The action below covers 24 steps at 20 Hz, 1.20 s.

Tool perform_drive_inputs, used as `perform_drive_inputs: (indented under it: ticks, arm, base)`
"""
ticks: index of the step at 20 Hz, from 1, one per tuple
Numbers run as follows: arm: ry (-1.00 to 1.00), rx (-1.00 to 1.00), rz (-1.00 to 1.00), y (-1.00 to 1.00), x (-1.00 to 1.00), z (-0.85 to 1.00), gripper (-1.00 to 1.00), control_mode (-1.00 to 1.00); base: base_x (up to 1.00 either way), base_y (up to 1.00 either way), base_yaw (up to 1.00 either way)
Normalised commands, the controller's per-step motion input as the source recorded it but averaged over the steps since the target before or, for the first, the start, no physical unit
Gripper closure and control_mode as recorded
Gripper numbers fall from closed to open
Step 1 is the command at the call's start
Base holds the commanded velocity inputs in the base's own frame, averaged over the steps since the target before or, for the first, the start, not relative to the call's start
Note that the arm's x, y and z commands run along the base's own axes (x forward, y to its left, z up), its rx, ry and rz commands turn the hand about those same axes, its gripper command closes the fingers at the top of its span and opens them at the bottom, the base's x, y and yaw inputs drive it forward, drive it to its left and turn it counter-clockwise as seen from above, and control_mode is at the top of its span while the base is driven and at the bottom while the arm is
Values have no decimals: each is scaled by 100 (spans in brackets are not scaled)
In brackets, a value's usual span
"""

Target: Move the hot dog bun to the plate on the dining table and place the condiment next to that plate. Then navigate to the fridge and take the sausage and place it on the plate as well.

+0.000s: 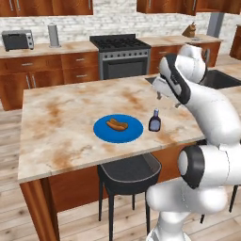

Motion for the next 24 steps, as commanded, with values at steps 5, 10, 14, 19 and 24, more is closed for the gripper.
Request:
perform_drive_inputs:
  ticks: [5, 10, 14, 19, 24]
  arm:
    - [-48, -56, 40, 100, -57, 0, -100, -100]
    - [-26, -35, 36, 94, -79, -2, -100, -100]
    - [-5, -18, 27, 58, -42, -22, -100, -100]
    - [0, -2, 6, 11, -23, -7, -100, 100]
    - [0, 0, 0, 0, 0, 0, -100, 100]
  base:
    - [0, 0, 0]
    - [0, 0, 0]
    - [0, 0, 0]
    - [-58, 0, 1]
    - [-99, -40, -22]
